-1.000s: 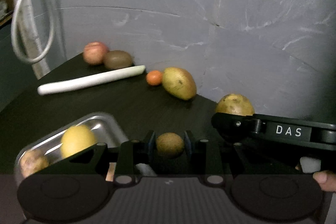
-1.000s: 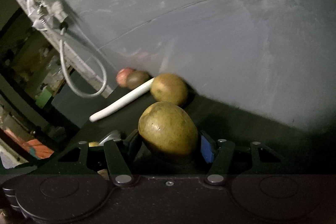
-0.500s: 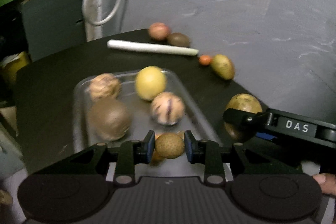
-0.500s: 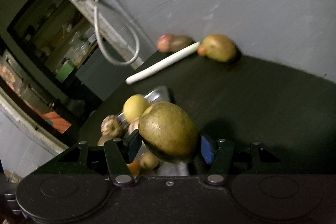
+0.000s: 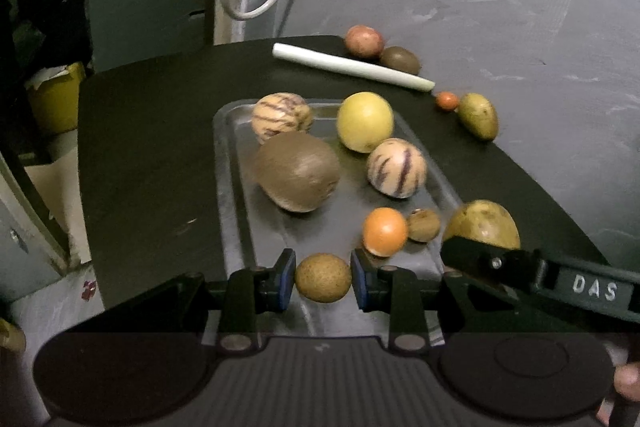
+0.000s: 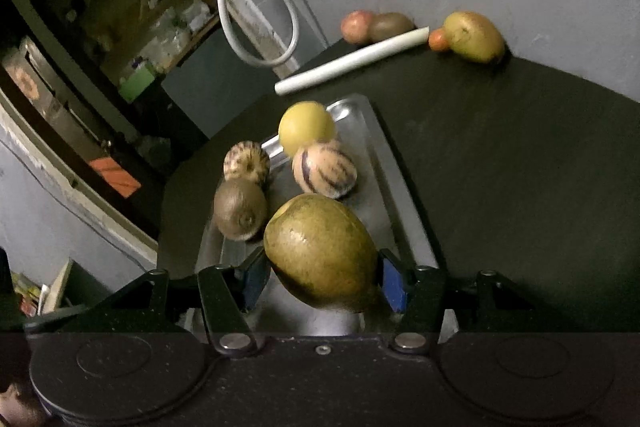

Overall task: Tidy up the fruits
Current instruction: 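Lower the small brown fruit and mango onto the tray and open both tools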

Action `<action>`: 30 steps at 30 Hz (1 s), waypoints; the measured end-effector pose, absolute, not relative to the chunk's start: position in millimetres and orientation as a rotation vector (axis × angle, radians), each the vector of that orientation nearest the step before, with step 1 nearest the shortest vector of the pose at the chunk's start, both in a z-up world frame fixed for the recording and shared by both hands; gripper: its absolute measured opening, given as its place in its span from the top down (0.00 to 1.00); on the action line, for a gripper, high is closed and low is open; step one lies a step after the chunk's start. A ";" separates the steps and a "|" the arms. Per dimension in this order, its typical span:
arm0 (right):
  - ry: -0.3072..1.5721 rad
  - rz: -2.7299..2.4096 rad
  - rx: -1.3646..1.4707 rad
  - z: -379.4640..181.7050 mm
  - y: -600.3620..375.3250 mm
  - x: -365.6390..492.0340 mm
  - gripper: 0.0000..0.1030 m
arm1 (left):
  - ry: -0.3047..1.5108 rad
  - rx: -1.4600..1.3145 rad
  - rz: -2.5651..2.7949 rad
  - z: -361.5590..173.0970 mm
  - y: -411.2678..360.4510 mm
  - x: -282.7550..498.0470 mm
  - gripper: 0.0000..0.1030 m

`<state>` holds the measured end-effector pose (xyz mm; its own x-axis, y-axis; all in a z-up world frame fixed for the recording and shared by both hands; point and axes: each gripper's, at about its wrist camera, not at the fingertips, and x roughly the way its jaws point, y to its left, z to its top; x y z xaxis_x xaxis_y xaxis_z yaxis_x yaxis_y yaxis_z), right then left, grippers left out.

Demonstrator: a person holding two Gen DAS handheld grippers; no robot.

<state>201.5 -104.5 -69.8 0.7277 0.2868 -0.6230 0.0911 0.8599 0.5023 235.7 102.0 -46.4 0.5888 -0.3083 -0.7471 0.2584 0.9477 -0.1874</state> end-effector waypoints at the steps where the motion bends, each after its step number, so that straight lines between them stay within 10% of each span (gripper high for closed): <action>1: 0.762 0.113 0.525 -70.3 -101.9 201.4 0.42 | 0.883 -0.063 -0.328 -48.5 103.5 237.0 0.68; 20: 0.812 0.084 0.276 -67.3 -73.5 212.4 0.42 | 0.906 -0.085 -0.314 -63.9 107.1 246.2 0.68; 30: 0.789 0.128 0.241 -59.6 -73.8 200.3 0.33 | 0.918 -0.168 -0.293 -46.9 113.1 242.0 0.43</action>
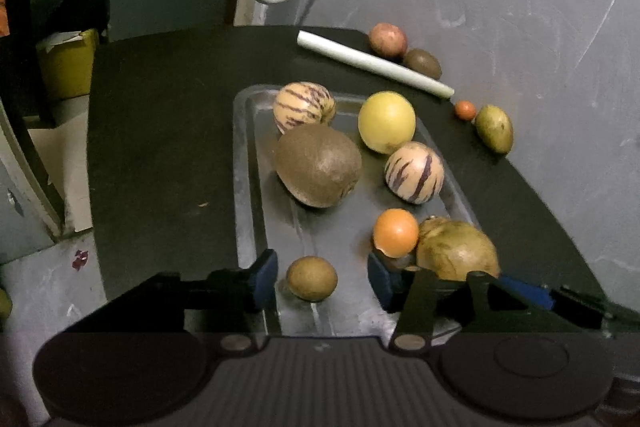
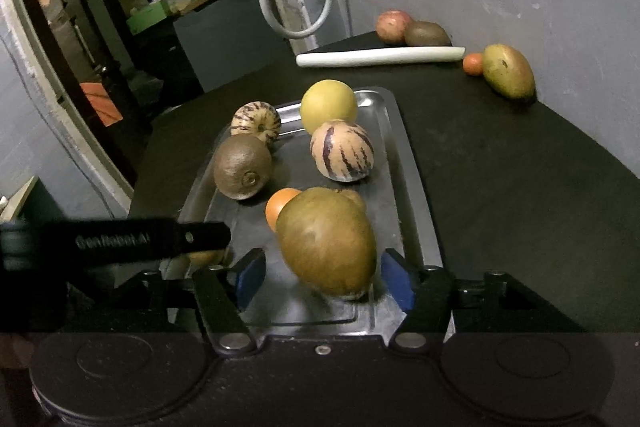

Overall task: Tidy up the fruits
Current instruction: 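Lower the small brown fruit and mango onto the tray and open both tools, then move both open tools back toward the fruits beside the wall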

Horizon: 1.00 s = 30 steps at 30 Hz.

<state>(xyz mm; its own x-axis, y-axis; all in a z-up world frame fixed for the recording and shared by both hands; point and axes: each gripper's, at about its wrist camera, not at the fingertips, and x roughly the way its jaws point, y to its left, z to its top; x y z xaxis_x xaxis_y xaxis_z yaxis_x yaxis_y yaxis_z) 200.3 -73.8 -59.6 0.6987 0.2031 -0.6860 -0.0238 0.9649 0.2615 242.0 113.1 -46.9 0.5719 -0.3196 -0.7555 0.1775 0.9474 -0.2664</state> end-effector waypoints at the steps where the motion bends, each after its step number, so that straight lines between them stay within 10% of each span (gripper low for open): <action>1: 0.785 0.133 0.233 -58.0 -74.1 197.7 0.32 | 0.910 -0.176 -0.292 -43.6 114.1 239.4 0.40; 10: 0.739 0.201 0.123 -38.7 -74.4 164.9 0.09 | 0.812 -0.160 -0.288 -20.4 126.6 200.0 0.03; 30: 0.905 0.083 0.128 -47.8 -124.6 128.5 0.01 | 0.913 0.018 -0.406 -34.3 102.2 152.0 0.01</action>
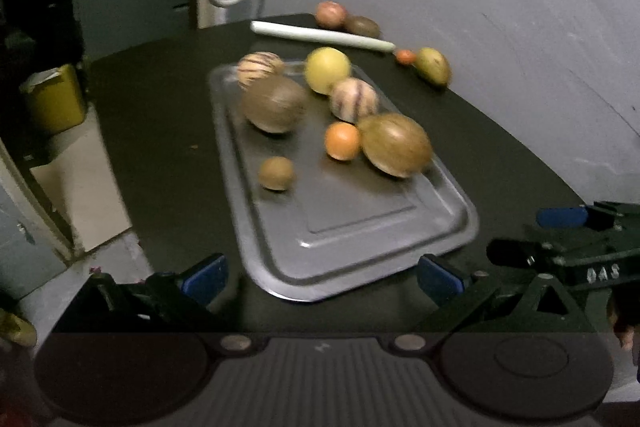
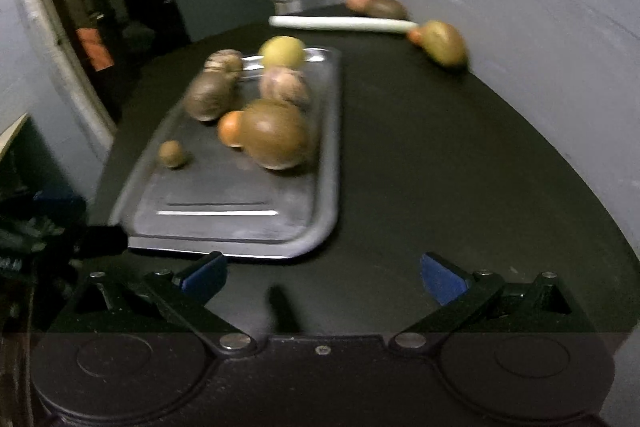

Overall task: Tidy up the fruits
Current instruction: 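Move both open tools back toward the fruits beside the wall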

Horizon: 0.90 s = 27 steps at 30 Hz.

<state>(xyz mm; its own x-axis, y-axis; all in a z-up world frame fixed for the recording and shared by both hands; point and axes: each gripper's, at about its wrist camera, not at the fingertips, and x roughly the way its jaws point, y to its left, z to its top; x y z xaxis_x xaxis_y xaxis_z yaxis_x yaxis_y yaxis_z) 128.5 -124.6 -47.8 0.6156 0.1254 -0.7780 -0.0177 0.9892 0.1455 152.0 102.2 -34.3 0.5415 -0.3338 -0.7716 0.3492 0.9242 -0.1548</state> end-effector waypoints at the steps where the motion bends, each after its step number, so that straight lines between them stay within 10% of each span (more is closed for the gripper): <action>1: 0.908 0.068 0.134 -48.7 -128.1 127.7 0.01 | 0.915 0.024 -0.416 -34.6 97.7 151.3 0.01; 27: 0.738 -0.180 0.309 -61.8 -228.4 205.8 0.01 | 0.935 0.112 -0.399 -9.5 -15.5 271.3 0.01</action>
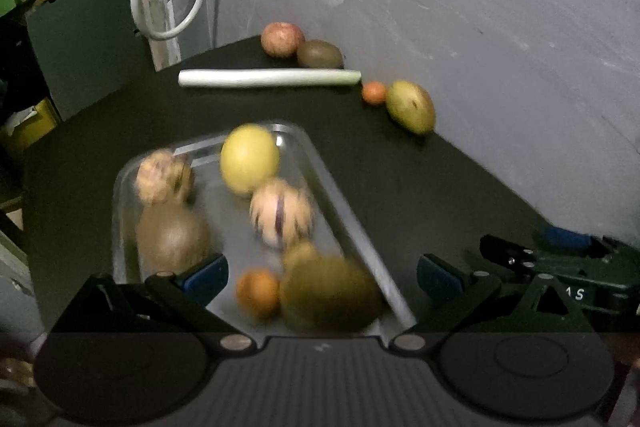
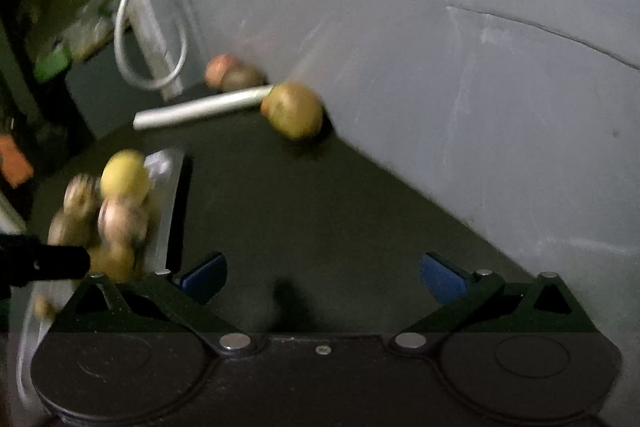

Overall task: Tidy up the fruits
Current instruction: 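Move both open tools back toward the fruits beside the wall, then grasp the small orange with the left tool while the right tool grasps the yellow mango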

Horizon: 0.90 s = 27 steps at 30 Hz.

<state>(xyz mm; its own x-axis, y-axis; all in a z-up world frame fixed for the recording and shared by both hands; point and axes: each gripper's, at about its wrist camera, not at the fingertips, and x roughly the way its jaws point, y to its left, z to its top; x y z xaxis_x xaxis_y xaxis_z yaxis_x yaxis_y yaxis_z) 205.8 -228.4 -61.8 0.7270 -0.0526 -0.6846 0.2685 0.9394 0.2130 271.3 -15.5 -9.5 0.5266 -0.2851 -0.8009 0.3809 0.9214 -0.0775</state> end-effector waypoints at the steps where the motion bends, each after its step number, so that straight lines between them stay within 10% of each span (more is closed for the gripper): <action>1: 0.728 -0.181 0.329 -62.9 -231.7 214.3 0.01 | 0.937 0.108 -0.397 -8.8 -21.6 283.2 0.01; 27: 0.649 -0.239 0.386 -91.8 -223.0 372.7 0.16 | 1.049 -0.021 -0.442 -58.9 -118.1 486.4 0.04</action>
<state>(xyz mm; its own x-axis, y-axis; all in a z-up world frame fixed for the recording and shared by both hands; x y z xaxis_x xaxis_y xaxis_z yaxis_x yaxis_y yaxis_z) 372.7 -223.0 -91.8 0.7731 -0.0958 -0.6270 0.3336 0.9021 0.2736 486.4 -118.1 -58.9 0.4189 -0.3625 -0.8326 0.3426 0.9122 -0.2247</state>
